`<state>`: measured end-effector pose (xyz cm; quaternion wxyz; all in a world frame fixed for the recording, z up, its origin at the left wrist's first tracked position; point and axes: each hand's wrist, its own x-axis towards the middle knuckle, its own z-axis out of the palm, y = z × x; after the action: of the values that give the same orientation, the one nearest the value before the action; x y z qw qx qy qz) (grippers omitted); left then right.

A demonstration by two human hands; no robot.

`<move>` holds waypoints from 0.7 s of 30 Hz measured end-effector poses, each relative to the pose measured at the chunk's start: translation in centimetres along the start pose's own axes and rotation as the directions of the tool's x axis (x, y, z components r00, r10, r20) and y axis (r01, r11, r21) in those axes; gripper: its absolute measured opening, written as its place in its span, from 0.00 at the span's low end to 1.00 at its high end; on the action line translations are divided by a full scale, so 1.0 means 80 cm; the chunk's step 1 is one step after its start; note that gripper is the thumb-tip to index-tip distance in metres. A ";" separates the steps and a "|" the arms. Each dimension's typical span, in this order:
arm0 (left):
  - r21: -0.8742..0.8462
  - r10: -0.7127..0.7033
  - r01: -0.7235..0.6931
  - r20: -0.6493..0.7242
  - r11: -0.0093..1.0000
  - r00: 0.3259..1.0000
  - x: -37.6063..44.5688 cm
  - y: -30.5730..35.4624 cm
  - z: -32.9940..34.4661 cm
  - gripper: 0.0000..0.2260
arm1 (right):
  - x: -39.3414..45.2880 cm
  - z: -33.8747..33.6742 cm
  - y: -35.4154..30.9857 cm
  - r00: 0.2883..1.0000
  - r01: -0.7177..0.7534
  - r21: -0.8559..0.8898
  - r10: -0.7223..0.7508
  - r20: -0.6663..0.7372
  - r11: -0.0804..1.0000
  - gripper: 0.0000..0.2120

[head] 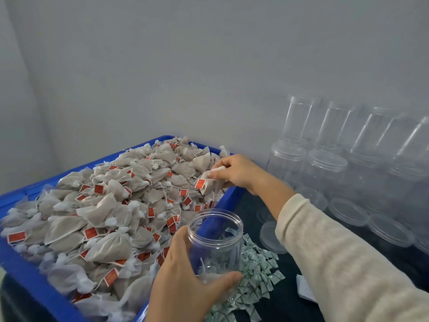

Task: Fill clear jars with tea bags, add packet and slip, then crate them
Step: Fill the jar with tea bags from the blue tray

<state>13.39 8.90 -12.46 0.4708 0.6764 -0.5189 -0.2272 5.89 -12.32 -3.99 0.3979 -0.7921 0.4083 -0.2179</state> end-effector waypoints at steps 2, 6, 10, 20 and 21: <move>0.040 0.004 -0.004 -0.003 0.999 1.000 0.000 -0.001 0.000 0.52 | -0.015 -0.011 -0.014 1.000 -0.008 0.136 0.010 -0.011 0.991 0.11; -0.023 0.041 -0.041 0.001 0.999 0.999 -0.002 0.004 -0.003 0.39 | -0.053 -0.024 -0.042 0.999 0.046 0.195 -0.039 -0.037 0.980 0.08; -0.024 0.035 -0.035 -0.022 0.999 0.999 -0.002 0.001 -0.002 0.43 | -0.089 -0.028 -0.065 0.997 0.077 0.309 -0.077 -0.012 0.948 0.05; -0.020 0.046 -0.047 -0.039 0.999 0.998 -0.002 -0.010 0.002 0.48 | -0.130 -0.008 -0.061 0.979 0.204 -0.086 -0.204 0.006 0.975 0.06; -0.029 0.050 -0.051 -0.040 0.998 0.998 -0.002 -0.010 0.001 0.46 | -0.132 -0.004 -0.057 0.975 0.221 -0.160 -0.221 0.017 0.962 0.06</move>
<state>13.65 9.01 -13.27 0.4965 0.6603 -0.5229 -0.2097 1.77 -2.19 -0.36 0.3058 -0.8620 0.3339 -0.2278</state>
